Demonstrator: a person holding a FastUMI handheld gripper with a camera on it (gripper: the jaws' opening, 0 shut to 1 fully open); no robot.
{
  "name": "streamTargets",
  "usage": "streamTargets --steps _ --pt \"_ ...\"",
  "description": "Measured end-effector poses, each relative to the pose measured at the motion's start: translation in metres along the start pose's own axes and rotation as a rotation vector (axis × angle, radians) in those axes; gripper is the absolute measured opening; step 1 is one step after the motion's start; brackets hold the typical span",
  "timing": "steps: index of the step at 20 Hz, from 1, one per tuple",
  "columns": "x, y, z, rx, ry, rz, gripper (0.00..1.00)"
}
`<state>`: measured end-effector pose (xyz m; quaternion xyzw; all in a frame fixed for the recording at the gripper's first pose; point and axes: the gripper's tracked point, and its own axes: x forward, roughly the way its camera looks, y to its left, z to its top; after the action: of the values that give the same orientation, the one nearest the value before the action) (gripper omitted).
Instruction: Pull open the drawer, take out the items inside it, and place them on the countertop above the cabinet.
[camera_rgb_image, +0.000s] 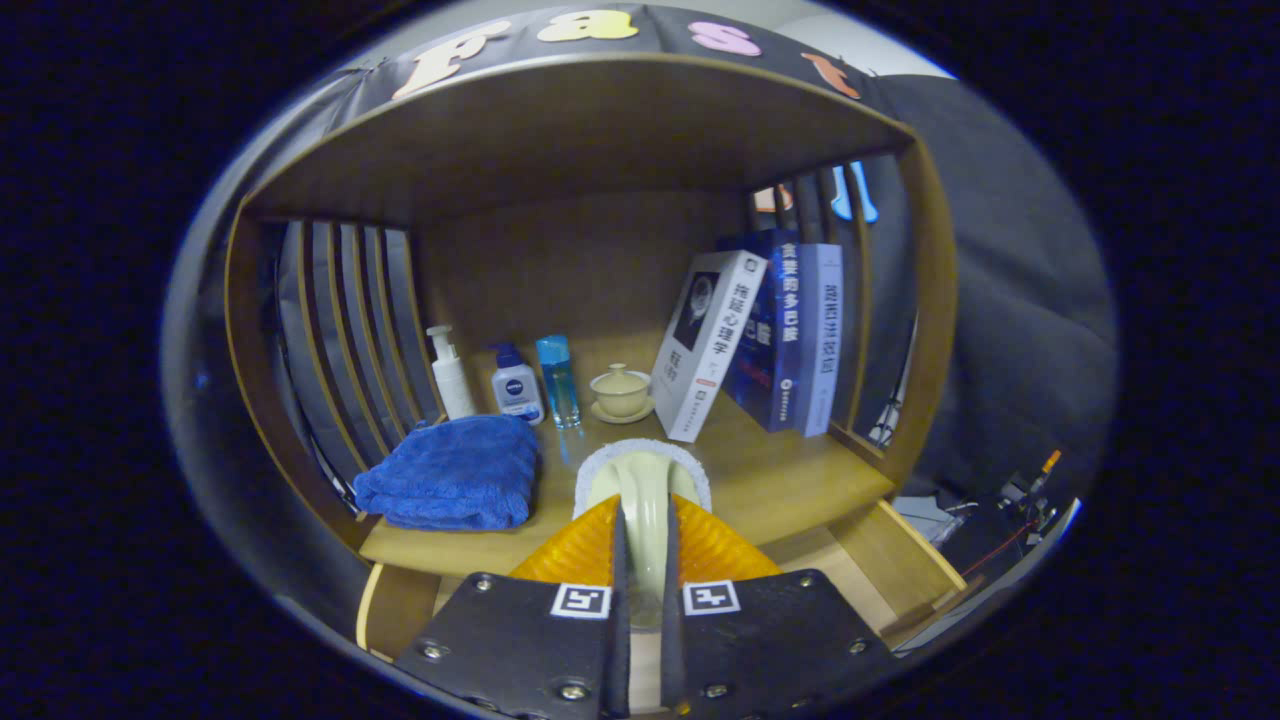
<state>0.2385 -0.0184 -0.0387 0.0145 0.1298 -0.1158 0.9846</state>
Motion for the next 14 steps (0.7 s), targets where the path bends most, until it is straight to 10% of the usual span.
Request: streamTargets --steps 14 --pt "0.127 0.027 -0.02 -0.099 0.056 0.031 0.13"
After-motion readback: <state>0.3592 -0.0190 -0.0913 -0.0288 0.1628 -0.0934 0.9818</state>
